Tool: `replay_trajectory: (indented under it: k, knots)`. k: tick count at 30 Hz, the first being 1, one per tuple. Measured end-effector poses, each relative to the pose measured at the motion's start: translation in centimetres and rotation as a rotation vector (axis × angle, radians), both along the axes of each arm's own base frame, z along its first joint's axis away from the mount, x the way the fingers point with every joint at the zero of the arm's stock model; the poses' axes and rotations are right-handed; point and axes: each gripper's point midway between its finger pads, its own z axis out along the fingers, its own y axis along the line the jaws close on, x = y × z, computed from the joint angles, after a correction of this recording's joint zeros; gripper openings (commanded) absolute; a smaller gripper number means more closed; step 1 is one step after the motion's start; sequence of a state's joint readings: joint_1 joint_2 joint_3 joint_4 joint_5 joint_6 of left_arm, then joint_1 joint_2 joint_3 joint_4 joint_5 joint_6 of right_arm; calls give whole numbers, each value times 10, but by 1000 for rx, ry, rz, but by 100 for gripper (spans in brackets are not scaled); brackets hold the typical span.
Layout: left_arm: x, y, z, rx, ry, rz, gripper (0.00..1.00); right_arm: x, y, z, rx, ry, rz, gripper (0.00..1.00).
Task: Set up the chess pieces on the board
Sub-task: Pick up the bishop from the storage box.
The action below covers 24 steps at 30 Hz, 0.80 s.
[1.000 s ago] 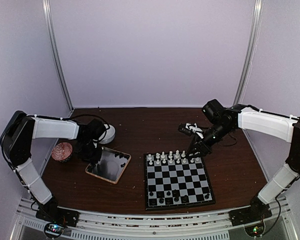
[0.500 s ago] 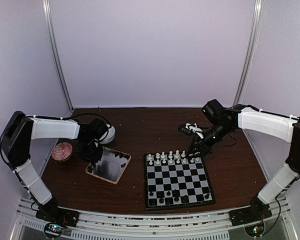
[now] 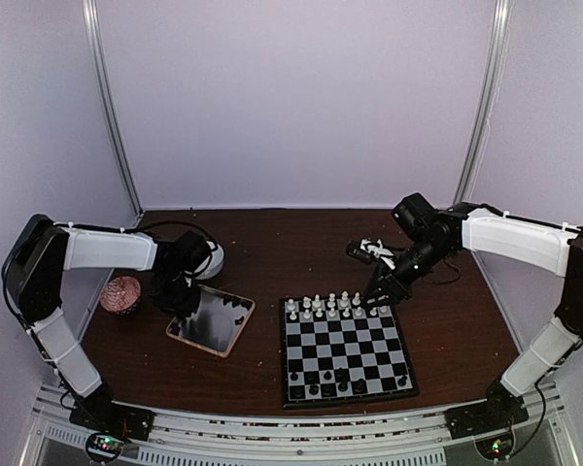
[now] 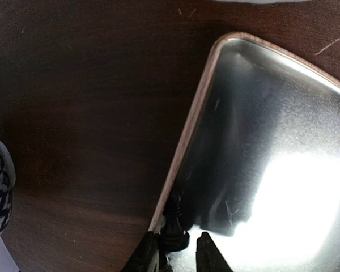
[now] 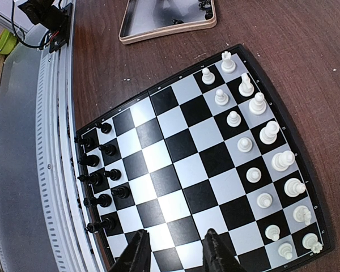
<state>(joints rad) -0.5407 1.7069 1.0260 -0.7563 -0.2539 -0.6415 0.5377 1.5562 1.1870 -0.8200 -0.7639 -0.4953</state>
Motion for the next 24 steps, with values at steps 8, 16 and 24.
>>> replay_trajectory:
  k: [8, 16, 24]
  knots:
    - [-1, -1, -5, 0, 15, -1, 24, 0, 0, 0, 0, 0, 0, 33]
    - [-1, -1, -13, 10, 32, 2, 25, 0, 0, 0, 0, 1, 0, 33]
    - [14, -7, -13, -7, 6, 22, 24, 0, 0, 0, -1, 2, 0, 33]
